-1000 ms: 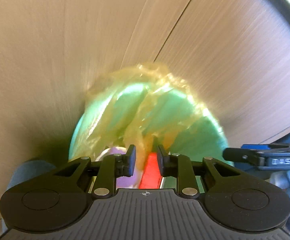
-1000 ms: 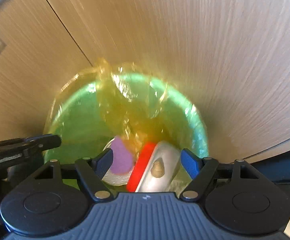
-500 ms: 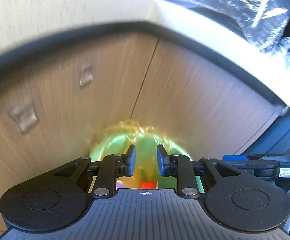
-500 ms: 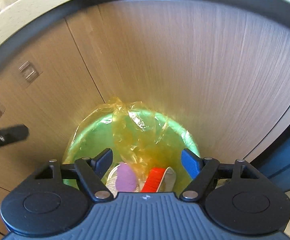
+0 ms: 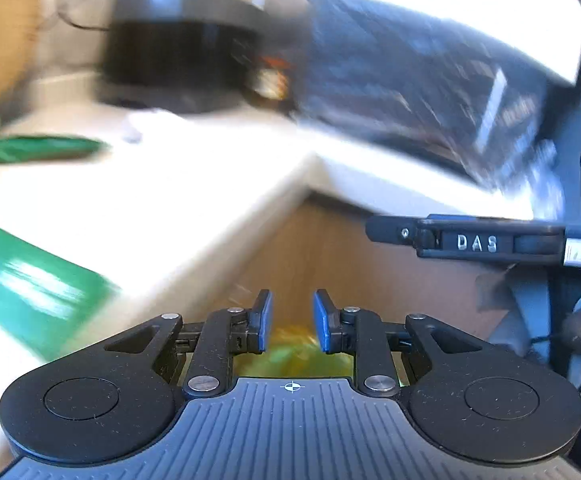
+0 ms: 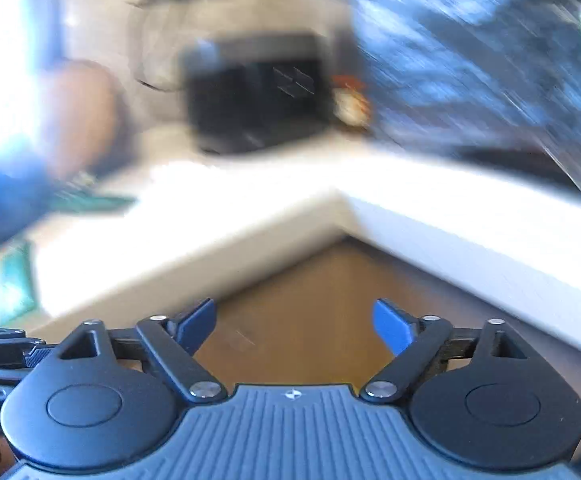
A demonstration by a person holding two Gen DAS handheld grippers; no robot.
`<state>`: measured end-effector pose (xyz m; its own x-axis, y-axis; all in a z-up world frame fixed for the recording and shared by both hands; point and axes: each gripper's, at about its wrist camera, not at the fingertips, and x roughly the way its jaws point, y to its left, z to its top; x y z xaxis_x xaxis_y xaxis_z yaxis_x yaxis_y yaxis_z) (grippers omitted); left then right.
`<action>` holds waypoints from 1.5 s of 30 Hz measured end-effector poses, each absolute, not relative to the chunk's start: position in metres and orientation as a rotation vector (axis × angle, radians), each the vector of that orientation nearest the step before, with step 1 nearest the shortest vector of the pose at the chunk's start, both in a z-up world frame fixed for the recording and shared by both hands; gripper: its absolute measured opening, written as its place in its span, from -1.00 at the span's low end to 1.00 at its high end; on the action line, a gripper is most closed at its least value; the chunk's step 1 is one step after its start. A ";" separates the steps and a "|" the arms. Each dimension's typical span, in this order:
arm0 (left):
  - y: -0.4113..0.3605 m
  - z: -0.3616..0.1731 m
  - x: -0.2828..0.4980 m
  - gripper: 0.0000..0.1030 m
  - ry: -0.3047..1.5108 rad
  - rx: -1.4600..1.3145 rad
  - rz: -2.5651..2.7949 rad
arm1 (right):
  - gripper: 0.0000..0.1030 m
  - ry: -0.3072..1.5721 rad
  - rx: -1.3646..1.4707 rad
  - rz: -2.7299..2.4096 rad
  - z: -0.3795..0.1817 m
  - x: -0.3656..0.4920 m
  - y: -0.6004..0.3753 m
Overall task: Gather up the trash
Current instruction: 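Move both grippers back up over the counter, then grasp the long green packet with the left gripper and lift it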
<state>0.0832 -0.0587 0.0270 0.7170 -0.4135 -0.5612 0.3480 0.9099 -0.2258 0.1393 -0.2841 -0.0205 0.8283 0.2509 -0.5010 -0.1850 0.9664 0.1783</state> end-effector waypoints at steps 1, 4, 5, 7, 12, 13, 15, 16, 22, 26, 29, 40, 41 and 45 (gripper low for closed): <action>-0.039 0.039 0.083 -0.50 0.637 -0.134 -0.376 | 0.72 0.537 0.123 0.275 -0.014 0.144 -0.270; 0.018 0.066 0.077 -0.50 0.610 -0.229 -0.223 | 0.72 0.548 0.118 0.444 -0.003 0.157 -0.224; 0.040 0.072 0.076 -0.50 0.605 -0.267 -0.163 | 0.72 0.555 0.108 0.502 -0.001 0.160 -0.208; 0.071 0.080 0.078 -0.50 0.613 -0.316 -0.055 | 0.72 0.566 0.070 0.610 0.000 0.165 -0.174; 0.122 0.088 0.093 -0.50 0.693 -0.377 0.029 | 0.72 0.546 -0.051 0.719 0.015 0.176 -0.120; 0.125 0.088 0.098 -0.50 0.698 -0.374 0.025 | 0.72 0.543 -0.063 0.717 0.018 0.184 -0.116; 0.129 0.090 0.105 -0.50 0.692 -0.355 0.026 | 0.72 0.543 -0.098 0.702 0.026 0.204 -0.109; 0.128 0.091 0.106 -0.50 0.686 -0.342 0.022 | 0.72 0.546 -0.122 0.703 0.029 0.220 -0.101; 0.132 0.080 0.110 -0.50 0.741 -0.348 -0.044 | 0.72 0.635 -0.230 0.673 0.025 0.327 -0.042; 0.139 0.077 0.113 -0.50 0.754 -0.358 -0.033 | 0.64 0.764 -0.205 0.664 0.000 0.376 -0.031; 0.142 0.078 0.117 -0.50 0.759 -0.353 -0.038 | 0.07 0.826 -0.188 0.679 -0.009 0.387 -0.036; 0.122 0.066 0.158 -0.50 0.809 -0.375 -0.105 | -0.66 0.805 -0.142 0.763 0.024 0.293 -0.111; 0.118 0.065 0.163 -0.50 0.814 -0.380 -0.111 | -0.66 0.811 -0.131 0.768 0.024 0.285 -0.119; 0.107 0.063 0.179 -0.50 0.821 -0.421 -0.112 | -0.66 0.844 -0.067 0.810 0.020 0.259 -0.147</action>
<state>0.1795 0.1065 0.0629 0.6808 -0.2574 -0.6858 -0.0643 0.9116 -0.4060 0.2591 -0.1471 0.0205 0.3911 0.6116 -0.6877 -0.6619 0.7061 0.2516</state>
